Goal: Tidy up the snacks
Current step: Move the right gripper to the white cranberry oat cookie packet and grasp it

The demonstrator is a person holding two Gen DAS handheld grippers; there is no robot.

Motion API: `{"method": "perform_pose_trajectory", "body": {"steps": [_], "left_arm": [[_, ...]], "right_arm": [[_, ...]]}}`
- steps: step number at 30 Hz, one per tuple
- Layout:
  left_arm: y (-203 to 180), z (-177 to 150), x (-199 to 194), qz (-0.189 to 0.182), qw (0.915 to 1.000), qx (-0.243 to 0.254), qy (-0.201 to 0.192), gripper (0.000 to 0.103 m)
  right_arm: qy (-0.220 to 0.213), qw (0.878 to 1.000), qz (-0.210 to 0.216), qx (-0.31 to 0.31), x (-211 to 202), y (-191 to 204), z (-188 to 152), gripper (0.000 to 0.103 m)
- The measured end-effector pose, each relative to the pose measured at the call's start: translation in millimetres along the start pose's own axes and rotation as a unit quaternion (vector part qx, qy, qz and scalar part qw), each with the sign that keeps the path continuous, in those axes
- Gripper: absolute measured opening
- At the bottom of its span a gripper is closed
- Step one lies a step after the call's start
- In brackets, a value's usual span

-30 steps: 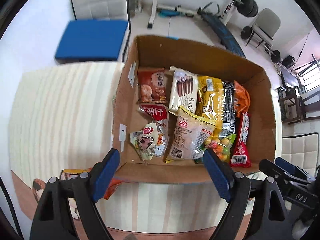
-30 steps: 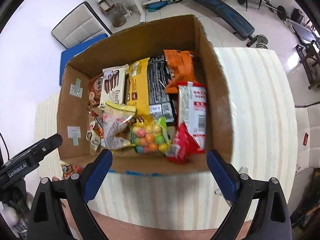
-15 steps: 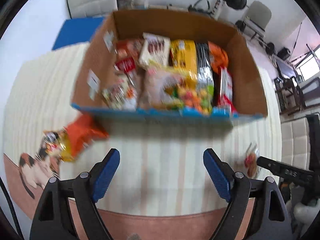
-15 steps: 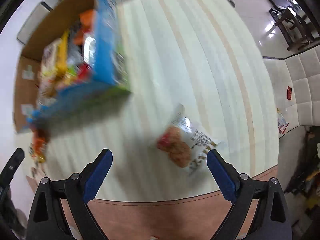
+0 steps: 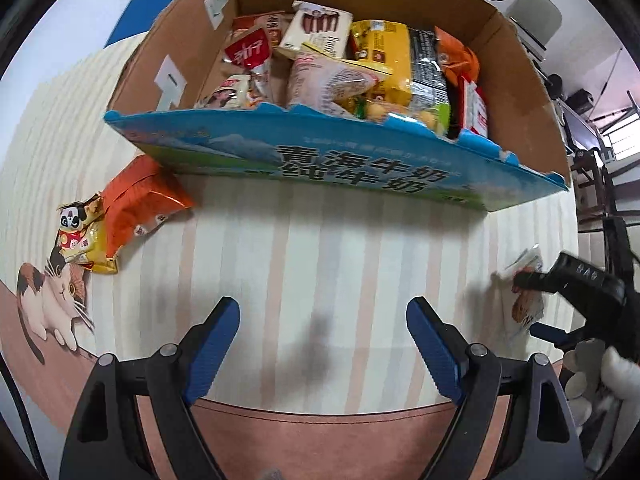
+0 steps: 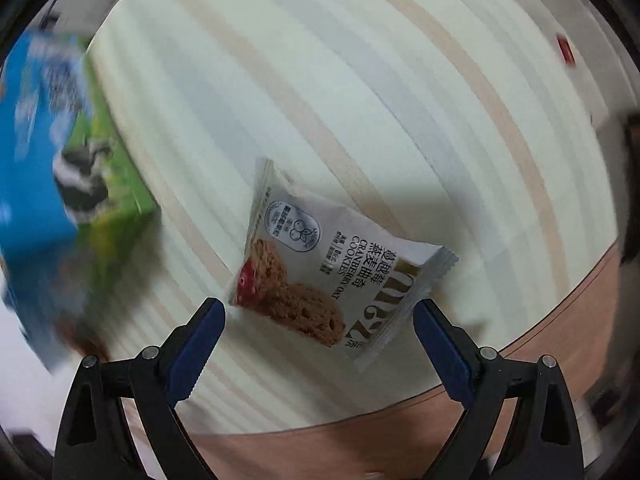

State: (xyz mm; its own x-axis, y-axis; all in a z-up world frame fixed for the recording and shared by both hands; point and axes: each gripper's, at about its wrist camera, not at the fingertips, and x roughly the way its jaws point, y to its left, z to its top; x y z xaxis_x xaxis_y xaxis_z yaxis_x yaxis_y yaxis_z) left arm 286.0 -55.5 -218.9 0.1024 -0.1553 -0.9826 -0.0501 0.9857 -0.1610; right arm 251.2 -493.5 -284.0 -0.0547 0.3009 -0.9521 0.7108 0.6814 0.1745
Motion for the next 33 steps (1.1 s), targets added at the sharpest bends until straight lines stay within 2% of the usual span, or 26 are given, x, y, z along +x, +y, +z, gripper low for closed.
{"method": "perform_pose_trajectory", "body": {"steps": [7,11,15,18,19,22,24,26,27,28,29,30,31,32,33], "left_arm": [[11.5,0.9,-6.1,-0.005,0.9999,-0.013,0.0,0.086],[13.8,1.4,-6.1,-0.007,0.9998,-0.02,0.001,0.086],[15.7,2.9,-5.9,-0.004,0.9998,-0.022,0.002,0.086],[17.6,2.3,-4.8,0.0,0.9998,-0.02,0.003,0.086],[19.1,1.0,-4.7,0.001,0.9998,-0.021,0.003,0.086],[23.1,-5.0,-0.6,0.005,0.9996,-0.025,0.009,0.086],[26.0,-10.0,2.5,0.004,0.9995,-0.029,0.014,0.086],[28.8,-15.0,5.2,0.004,0.9993,-0.033,0.019,0.086],[30.6,-17.8,6.9,0.004,0.9992,-0.035,0.022,0.086],[30.9,-20.8,9.1,0.004,0.999,-0.037,0.024,0.086],[32.6,-23.3,10.4,0.005,0.9989,-0.038,0.026,0.086],[33.9,-25.7,11.9,0.006,0.9988,-0.039,0.029,0.086],[34.5,-27.6,13.0,0.007,0.9987,-0.039,0.031,0.086],[34.6,-29.3,14.1,0.008,0.9987,-0.039,0.033,0.086],[34.2,-31.2,14.7,0.009,0.9987,-0.038,0.034,0.086]], "right_arm": [[-0.015,0.996,0.066,0.053,-20.0,-5.9,-1.2,0.097],[-0.02,0.995,0.052,0.089,-20.5,-15.3,10.0,0.097],[0.012,0.992,0.023,0.126,2.1,-21.3,23.1,0.097],[-0.01,0.993,0.009,0.115,2.6,-18.4,20.6,0.096],[-0.017,0.995,-0.001,0.097,2.8,-14.9,18.4,0.095],[-0.042,0.998,-0.041,0.021,2.5,5.8,10.0,0.083],[-0.056,0.994,-0.075,-0.051,2.7,18.5,-2.7,0.08],[-0.052,0.987,-0.092,-0.124,7.6,32.8,-16.8,0.077],[-0.05,0.979,-0.106,-0.166,9.4,41.3,-26.2,0.072],[-0.053,0.97,-0.109,-0.212,9.7,51.2,-35.9,0.071],[-0.045,0.954,-0.122,-0.272,13.2,63.2,-47.1,0.07],[-0.029,0.927,-0.156,-0.341,21.2,76.2,-62.4,0.07],[-0.022,0.914,-0.171,-0.367,24.8,80.4,-69.6,0.071],[-0.018,0.905,-0.18,-0.386,26.9,83.9,-76.1,0.072],[-0.012,0.907,-0.173,-0.384,25.2,84.0,-79.2,0.075]]}}
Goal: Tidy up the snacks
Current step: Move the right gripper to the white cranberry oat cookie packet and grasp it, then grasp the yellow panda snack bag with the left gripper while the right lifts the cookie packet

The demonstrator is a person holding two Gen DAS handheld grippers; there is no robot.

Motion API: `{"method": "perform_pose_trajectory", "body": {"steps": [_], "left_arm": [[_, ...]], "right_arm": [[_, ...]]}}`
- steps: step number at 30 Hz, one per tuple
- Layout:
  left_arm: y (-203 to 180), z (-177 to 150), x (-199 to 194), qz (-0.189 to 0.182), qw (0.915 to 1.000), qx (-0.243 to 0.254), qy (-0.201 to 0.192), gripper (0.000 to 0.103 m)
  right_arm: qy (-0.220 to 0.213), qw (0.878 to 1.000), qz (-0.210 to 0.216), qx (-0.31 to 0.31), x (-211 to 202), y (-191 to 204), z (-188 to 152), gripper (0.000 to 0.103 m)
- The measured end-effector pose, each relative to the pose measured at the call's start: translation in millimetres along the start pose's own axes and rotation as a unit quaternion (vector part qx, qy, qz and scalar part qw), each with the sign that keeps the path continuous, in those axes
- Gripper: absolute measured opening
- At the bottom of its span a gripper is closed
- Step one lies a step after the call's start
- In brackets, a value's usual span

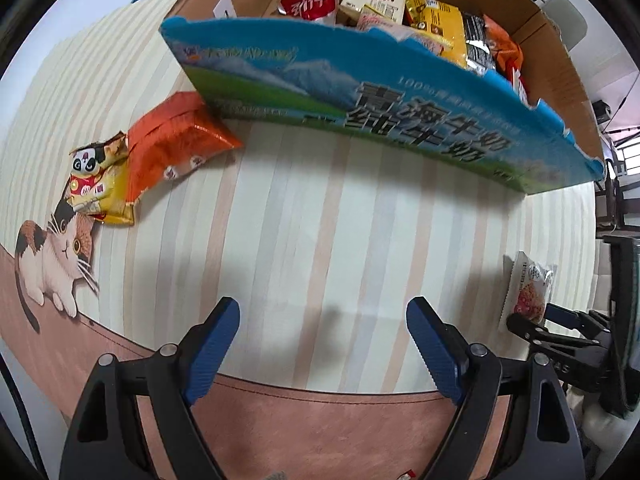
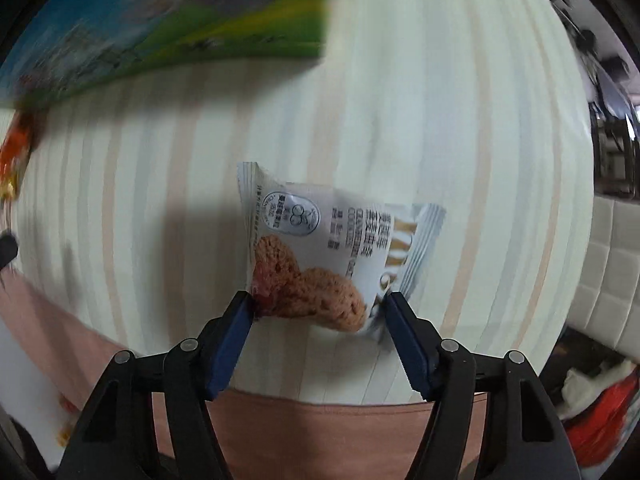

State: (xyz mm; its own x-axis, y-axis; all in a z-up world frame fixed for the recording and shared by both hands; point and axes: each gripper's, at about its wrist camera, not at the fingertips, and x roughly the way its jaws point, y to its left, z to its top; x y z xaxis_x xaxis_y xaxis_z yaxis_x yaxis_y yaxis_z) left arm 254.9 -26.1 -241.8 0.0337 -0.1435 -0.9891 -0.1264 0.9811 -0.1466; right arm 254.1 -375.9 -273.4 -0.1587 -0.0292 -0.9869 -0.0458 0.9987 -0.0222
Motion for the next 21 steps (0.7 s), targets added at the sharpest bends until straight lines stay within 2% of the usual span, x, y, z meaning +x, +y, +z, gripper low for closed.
{"method": "perform_pose_trajectory", "body": {"steps": [3,5,8,11,14,16,17,18,21], "left_arm": [[0.0,-3.3,-2.1,-0.003,1.0,-0.002,-0.002,0.086],[-1.0,-3.7,-5.2,-0.004,1.0,-0.002,-0.005,0.086],[0.6,-2.8,-10.8,-0.005,0.9999,-0.002,-0.01,0.086],[1.3,-2.2,-13.3,-0.003,0.9999,-0.004,-0.011,0.086],[6.6,-0.7,-18.2,0.004,0.9998,-0.003,-0.018,0.086],[11.9,-2.1,-19.9,0.011,0.9997,-0.001,-0.019,0.086],[14.6,-2.4,-19.6,0.014,0.9997,-0.002,-0.019,0.086],[19.2,-3.0,-19.5,0.017,0.9997,-0.005,-0.018,0.086],[37.0,-5.2,-22.7,0.019,0.9996,-0.015,-0.016,0.086]], "right_arm": [[-0.015,0.996,0.063,0.057,-13.0,-15.3,-5.1,0.092],[-0.034,0.991,0.083,0.097,-23.2,-32.3,-5.2,0.094],[-0.051,0.986,0.085,0.136,-28.5,-55.2,5.5,0.095],[-0.011,0.979,0.103,0.173,-5.6,-67.4,17.9,0.095],[0.018,0.976,0.09,0.197,18.7,-60.1,11.2,0.094],[-0.003,0.981,0.058,0.188,15.1,-51.0,13.5,0.087],[-0.009,0.984,0.041,0.174,13.3,-44.4,13.8,0.079],[-0.019,0.987,0.024,0.157,9.4,-34.1,13.8,0.078],[-0.04,0.992,0.025,0.119,3.7,-2.4,5.8,0.078]]}}
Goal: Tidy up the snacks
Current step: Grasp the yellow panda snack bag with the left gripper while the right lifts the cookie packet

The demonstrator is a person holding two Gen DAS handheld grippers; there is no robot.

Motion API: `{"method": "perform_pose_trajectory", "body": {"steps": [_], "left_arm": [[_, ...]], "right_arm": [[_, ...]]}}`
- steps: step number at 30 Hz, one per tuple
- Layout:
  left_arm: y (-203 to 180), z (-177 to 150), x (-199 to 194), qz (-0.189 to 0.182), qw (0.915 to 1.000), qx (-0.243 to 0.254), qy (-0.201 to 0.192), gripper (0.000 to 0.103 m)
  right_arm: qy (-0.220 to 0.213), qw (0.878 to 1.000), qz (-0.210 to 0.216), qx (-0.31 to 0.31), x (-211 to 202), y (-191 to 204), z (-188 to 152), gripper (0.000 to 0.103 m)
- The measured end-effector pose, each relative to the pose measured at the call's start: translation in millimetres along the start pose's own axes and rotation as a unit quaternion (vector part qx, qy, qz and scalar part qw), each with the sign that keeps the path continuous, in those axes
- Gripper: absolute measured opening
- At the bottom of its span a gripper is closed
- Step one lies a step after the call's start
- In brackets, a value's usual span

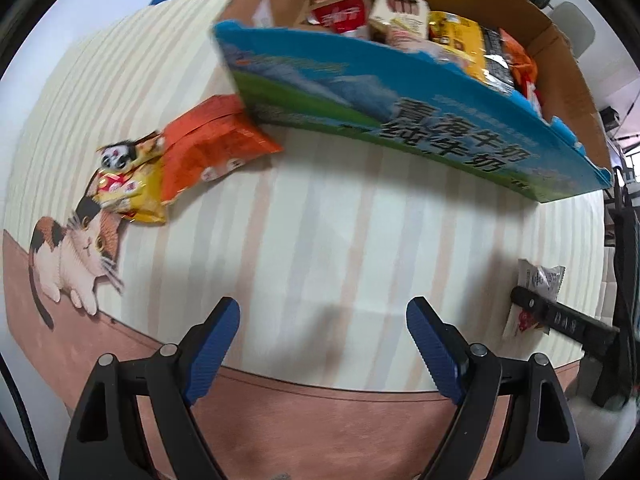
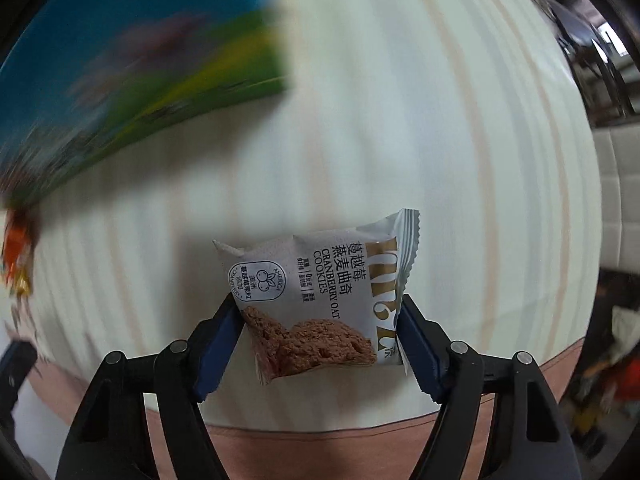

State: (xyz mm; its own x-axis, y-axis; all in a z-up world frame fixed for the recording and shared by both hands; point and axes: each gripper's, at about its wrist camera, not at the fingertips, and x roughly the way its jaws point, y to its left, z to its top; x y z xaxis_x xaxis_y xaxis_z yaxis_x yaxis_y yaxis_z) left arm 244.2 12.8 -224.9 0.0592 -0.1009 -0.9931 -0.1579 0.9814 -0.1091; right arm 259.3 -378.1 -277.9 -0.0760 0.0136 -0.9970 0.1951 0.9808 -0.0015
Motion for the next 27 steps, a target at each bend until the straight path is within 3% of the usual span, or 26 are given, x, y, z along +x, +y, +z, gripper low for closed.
{"method": "perform_pose_trajectory", "body": {"steps": [3,6,11,13,14,19,24,25,26,27], "left_arm": [[31.1,1.6,-7.6,0.008,0.9998,-0.014,-0.007,0.086],[81.2,10.2,-14.7,0.008,0.9981,-0.061,-0.009,0.086],[161.7,39.1,-9.5,0.015,0.9889,-0.148,-0.005,0.085],[177.9,52.7,0.5,0.015,0.9871,-0.159,0.007,0.085],[182.8,59.3,7.2,0.016,0.987,-0.159,0.015,0.085],[194.0,85.7,37.6,0.016,0.9868,-0.154,0.047,0.086],[189.3,98.7,62.6,0.025,0.9899,-0.122,0.068,0.085],[188.9,99.4,63.9,0.022,0.9908,-0.118,0.063,0.082],[189.5,99.1,63.2,0.023,0.9916,-0.115,0.054,0.069],[185.6,100.1,62.6,0.027,0.9924,-0.111,0.047,0.067]], "right_arm": [[-0.015,0.999,0.018,-0.032,-8.3,31.3,-16.2,0.078],[-0.023,0.996,0.062,-0.052,-20.4,60.8,-26.6,0.078],[-0.02,0.989,0.122,-0.077,-29.5,115.9,-29.4,0.078],[-0.021,0.988,0.127,-0.089,-30.4,148.9,-27.4,0.078],[-0.021,0.987,0.128,-0.093,-29.4,172.4,-24.3,0.078],[-0.02,0.984,0.132,-0.114,-30.4,211.2,-20.2,0.078],[-0.016,0.983,0.135,-0.126,-34.3,215.4,-17.2,0.078],[-0.014,0.983,0.136,-0.126,-31.3,222.5,-16.8,0.078],[-0.013,0.982,0.136,-0.126,-28.9,226.7,-16.0,0.078],[-0.013,0.982,0.136,-0.127,-26.5,232.8,-16.8,0.078]]}}
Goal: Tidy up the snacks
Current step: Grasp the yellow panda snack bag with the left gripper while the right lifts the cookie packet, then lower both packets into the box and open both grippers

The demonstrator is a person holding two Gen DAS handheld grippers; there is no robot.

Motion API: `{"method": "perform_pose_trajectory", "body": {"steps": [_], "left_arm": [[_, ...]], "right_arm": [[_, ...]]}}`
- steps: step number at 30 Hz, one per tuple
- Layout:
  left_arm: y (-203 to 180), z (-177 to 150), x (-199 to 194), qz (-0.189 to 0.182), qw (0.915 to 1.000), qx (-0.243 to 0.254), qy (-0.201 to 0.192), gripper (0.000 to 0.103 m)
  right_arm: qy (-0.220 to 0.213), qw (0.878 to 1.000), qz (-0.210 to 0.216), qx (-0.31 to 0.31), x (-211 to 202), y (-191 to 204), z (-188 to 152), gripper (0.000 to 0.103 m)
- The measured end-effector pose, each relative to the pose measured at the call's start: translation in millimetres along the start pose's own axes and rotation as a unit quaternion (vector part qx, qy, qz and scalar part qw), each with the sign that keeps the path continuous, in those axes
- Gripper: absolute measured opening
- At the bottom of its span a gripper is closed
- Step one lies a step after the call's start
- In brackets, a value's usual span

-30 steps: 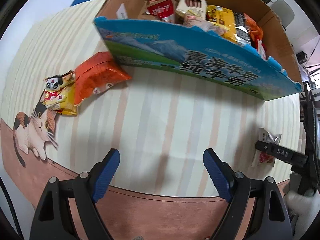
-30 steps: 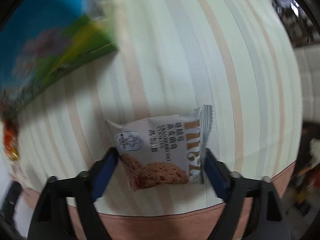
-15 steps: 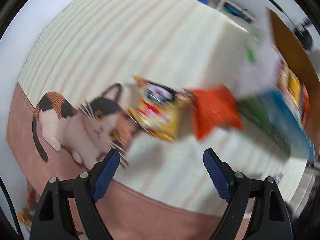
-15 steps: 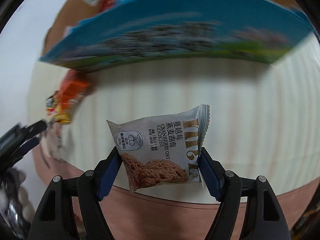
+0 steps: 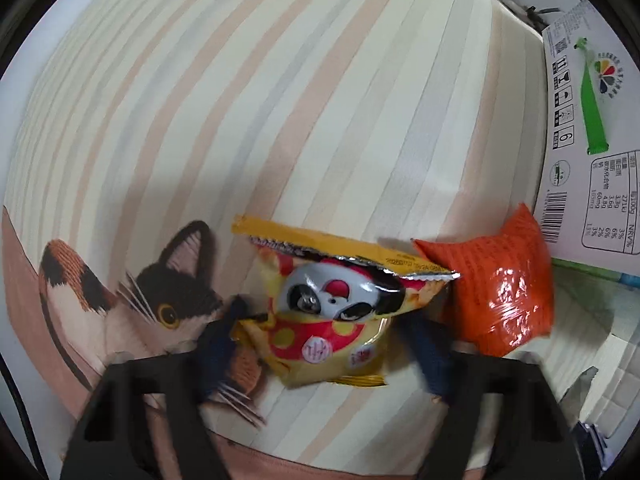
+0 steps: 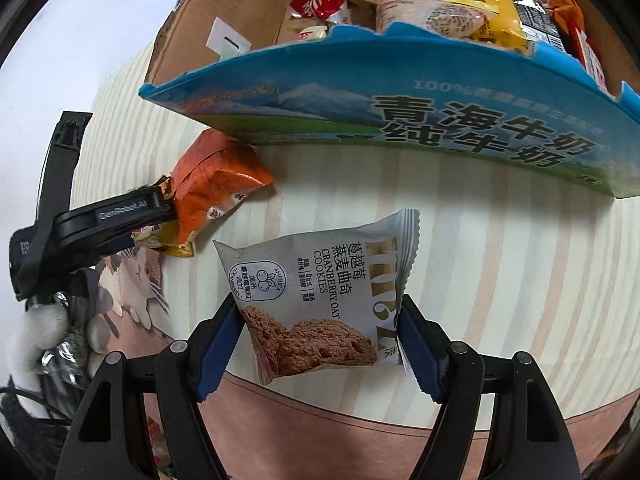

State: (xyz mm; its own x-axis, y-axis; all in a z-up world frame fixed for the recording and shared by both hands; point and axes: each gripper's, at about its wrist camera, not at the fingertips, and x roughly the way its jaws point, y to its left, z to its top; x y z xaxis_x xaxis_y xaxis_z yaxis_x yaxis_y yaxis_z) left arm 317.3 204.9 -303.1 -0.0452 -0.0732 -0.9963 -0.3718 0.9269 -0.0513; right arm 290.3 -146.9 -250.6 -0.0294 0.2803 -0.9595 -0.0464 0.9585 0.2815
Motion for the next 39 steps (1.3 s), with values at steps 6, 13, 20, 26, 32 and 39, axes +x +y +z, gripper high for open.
{"method": "perform_pose_trajectory", "body": {"steps": [6,13,20,26,32,39], "left_arm": [[6.7,-23.6,-13.1,0.005,0.9998,0.008,-0.019,0.047],[-5.6,-58.5,-53.5,-0.005,0.9986,0.023,-0.048,0.046],[-73.0,-78.3,-143.2,-0.074,0.9882,0.087,-0.102,0.046],[-167.9,-27.8,-184.5,-0.121,0.9747,0.148,-0.116,0.046],[-225.8,30.2,-169.1,-0.1,0.9757,0.176,-0.084,0.046],[-252.5,80.2,-126.5,-0.076,0.9809,0.175,-0.037,0.047]], "right_arm": [[-0.006,1.0,0.01,0.009,8.5,10.3,1.0,0.078],[-0.024,0.999,0.038,0.021,-56.6,-37.5,-3.4,0.078],[-0.065,0.994,0.08,0.033,-128.2,-65.5,-10.0,0.078],[-0.128,0.987,0.083,0.055,-204.7,-104.1,26.9,0.078],[-0.139,0.986,0.047,0.072,-213.2,-128.6,102.2,0.078],[-0.118,0.989,0.01,0.086,-191.7,-148.2,185.4,0.078]]}}
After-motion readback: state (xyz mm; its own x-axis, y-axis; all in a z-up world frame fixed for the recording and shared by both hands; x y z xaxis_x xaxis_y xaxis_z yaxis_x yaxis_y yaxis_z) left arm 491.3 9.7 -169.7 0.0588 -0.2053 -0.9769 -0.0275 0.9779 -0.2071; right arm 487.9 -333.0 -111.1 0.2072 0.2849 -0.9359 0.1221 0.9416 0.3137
